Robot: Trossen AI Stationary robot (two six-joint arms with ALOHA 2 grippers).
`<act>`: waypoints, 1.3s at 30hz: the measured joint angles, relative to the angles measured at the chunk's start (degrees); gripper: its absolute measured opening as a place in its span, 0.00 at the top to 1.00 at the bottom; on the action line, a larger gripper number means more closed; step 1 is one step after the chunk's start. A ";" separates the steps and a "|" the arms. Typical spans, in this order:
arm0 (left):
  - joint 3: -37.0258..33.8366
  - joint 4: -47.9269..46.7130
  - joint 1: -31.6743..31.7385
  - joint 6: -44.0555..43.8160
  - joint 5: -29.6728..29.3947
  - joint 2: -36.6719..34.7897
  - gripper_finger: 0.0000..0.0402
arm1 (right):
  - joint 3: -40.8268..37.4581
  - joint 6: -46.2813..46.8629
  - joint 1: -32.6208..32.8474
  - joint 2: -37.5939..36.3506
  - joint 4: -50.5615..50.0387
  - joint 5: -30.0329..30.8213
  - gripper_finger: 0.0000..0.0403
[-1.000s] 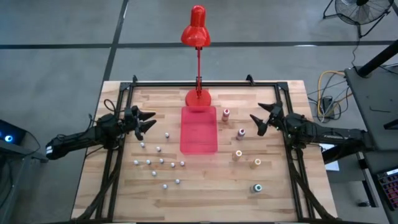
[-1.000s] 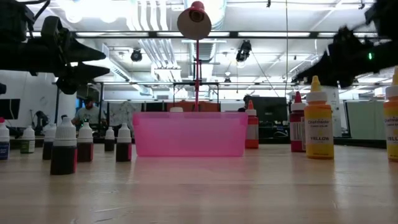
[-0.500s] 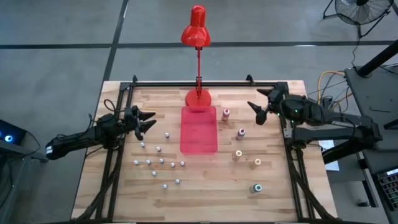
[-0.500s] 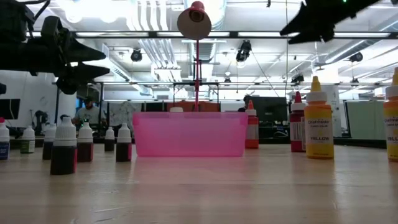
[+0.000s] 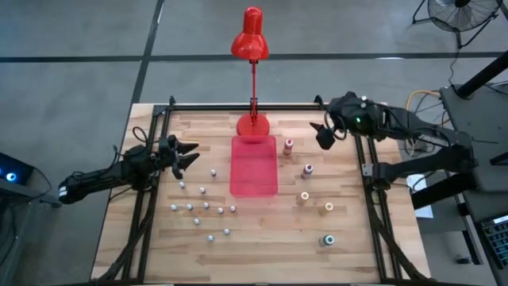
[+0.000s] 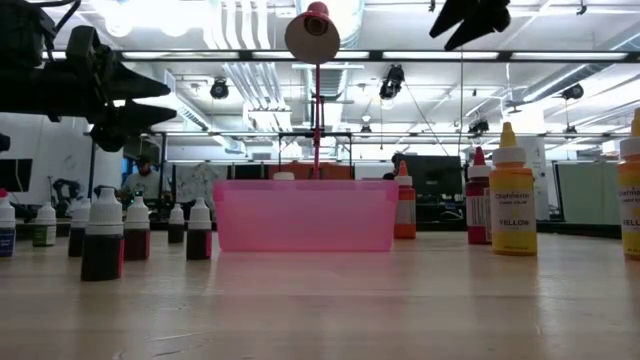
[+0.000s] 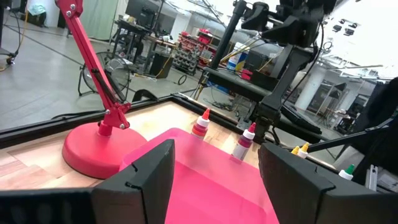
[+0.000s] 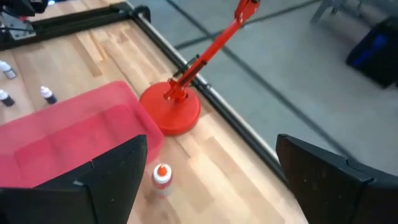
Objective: Pick & Place food coloring
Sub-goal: Put the big orange food coloring bottle into the pink bin
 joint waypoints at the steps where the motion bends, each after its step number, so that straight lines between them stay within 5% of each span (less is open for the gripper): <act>1: 0.00 0.01 0.00 -0.01 0.00 0.00 0.49 | 1.64 0.68 -0.54 1.20 -1.67 -1.11 0.14; 14: -0.02 0.01 0.00 0.01 0.00 0.01 0.49 | 12.89 -3.65 -6.28 13.80 -9.01 -5.87 0.15; 19: 0.00 -0.01 0.01 0.01 0.00 0.00 0.49 | 12.87 -4.49 -9.58 17.86 -9.06 -11.87 0.15; 39: 0.00 -0.01 0.00 0.01 0.00 0.00 0.49 | 11.34 -7.21 -11.37 30.18 -9.94 -19.13 0.15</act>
